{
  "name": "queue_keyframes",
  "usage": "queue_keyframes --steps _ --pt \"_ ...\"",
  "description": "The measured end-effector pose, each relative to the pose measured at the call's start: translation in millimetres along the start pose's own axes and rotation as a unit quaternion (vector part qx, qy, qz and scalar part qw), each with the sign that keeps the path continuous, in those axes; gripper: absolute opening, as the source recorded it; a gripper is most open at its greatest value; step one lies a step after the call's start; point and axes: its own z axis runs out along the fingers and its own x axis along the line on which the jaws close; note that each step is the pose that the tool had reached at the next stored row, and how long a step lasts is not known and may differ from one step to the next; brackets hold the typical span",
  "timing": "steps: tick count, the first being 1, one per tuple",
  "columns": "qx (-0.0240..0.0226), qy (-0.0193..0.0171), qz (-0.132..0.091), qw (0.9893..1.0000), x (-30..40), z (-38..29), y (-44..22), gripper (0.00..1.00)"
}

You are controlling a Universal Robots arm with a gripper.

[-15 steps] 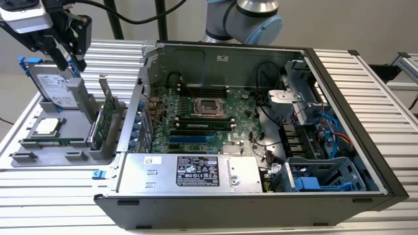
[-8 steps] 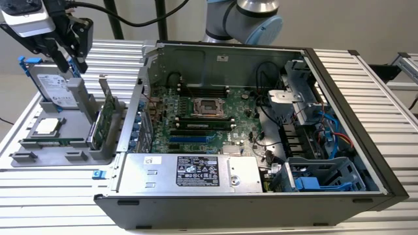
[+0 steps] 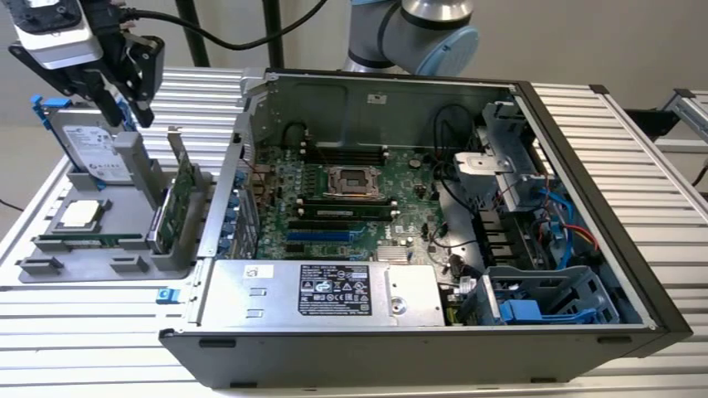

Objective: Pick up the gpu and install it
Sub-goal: 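Pick up the gpu and move the gpu toward the slot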

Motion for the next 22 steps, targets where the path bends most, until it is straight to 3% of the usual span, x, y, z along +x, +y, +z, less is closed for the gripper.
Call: queue_keyframes --steps 22 --pt "-0.0002 0.0003 -0.005 1.0 -7.6 10.8 -1.7 1.0"
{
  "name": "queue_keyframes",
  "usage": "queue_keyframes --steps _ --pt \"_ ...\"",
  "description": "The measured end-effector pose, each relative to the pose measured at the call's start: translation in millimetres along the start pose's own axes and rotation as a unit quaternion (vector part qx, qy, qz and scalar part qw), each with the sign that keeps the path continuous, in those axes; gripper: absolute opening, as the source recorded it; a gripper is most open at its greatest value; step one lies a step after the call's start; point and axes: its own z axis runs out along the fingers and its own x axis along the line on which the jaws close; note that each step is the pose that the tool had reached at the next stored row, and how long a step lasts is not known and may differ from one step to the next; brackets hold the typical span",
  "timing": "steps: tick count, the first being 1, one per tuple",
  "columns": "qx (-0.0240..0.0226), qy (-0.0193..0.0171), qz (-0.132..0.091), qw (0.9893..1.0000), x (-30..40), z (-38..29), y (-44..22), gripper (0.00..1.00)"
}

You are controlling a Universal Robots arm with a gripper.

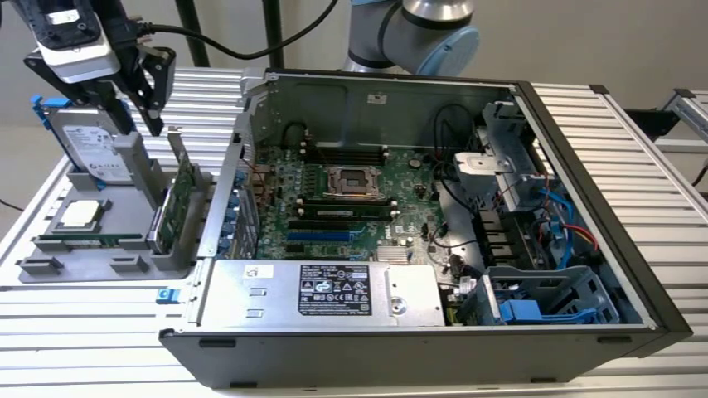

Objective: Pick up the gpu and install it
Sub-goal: 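Pick up the gpu and move the gpu toward the slot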

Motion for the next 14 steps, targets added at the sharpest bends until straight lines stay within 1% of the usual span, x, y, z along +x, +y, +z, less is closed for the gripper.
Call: queue_keyframes --steps 6,14 --pt "-0.0001 0.0 0.0 1.0 -1.2 3.0 -0.5 1.0" --pt "-0.0001 -0.0002 0.0 1.0 -1.4 4.2 -0.5 1.0"
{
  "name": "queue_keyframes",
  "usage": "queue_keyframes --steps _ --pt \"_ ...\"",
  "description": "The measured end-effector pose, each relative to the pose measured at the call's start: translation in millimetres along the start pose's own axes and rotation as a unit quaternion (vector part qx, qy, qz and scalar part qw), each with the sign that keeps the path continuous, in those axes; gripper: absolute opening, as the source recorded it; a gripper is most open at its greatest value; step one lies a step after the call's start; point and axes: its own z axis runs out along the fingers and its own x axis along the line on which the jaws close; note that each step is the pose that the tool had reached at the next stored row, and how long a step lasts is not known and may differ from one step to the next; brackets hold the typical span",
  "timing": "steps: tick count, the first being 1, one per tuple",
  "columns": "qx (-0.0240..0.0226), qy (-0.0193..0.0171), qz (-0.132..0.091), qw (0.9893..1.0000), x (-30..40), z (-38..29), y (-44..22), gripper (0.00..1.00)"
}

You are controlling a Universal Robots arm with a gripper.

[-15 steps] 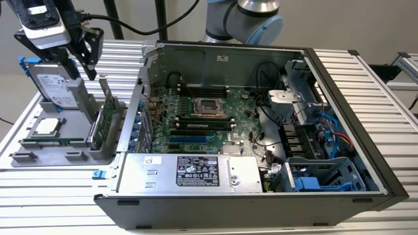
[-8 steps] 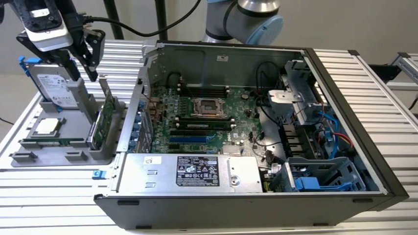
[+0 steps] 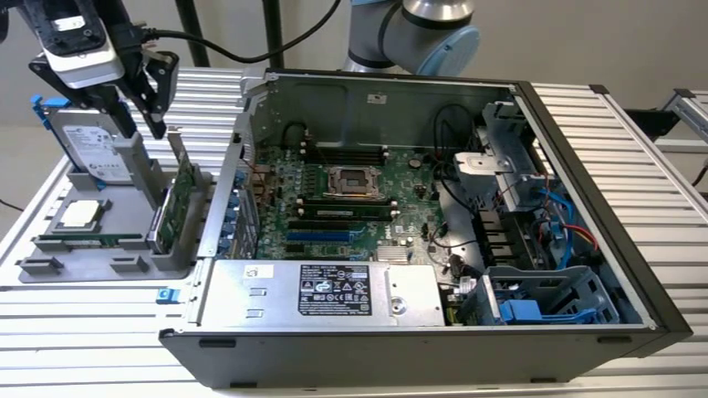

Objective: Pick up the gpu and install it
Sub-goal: 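Pick up the gpu and move the gpu toward the slot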

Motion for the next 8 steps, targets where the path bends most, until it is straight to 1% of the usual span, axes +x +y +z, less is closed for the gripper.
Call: queue_keyframes --steps 8 --pt "0.0001 0.0001 0.0 1.0 0.3 5.7 -0.7 1.0"
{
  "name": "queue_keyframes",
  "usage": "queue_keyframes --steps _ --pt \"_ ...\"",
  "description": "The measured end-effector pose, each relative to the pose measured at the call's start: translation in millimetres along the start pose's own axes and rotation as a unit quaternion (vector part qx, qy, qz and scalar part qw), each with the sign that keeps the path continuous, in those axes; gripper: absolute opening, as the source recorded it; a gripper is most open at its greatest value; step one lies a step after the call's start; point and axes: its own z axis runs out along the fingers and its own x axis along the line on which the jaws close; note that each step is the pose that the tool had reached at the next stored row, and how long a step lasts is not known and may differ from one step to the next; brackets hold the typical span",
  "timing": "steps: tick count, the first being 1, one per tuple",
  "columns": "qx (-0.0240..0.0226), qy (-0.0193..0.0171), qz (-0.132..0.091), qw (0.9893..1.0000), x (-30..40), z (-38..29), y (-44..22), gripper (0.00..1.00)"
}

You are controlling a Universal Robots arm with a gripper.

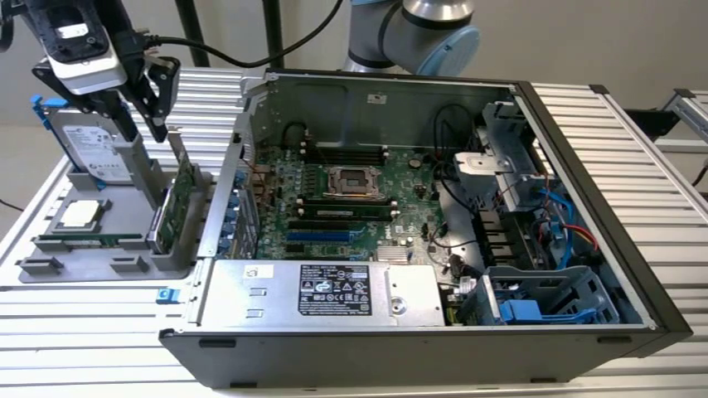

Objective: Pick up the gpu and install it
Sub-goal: 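Pick up the gpu and move the gpu toward the slot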

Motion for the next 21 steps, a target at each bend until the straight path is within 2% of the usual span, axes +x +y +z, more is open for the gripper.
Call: queue_keyframes --steps 5,7,10,11,21 --pt "0.0001 0.0017 0.0 1.0 0.1 4.8 -2.0 1.0" --pt "0.0003 0.005 0.0 1.0 0.3 6.7 -2.6 1.0" --pt "0.0008 0.0133 0.001 0.9999 0.2 8.9 -3.5 1.0" --pt "0.0008 0.0149 0.001 0.9999 0.2 10.1 -3.7 1.0" --pt "0.0009 0.015 0.001 0.9999 0.7 19.9 -5.0 1.0"
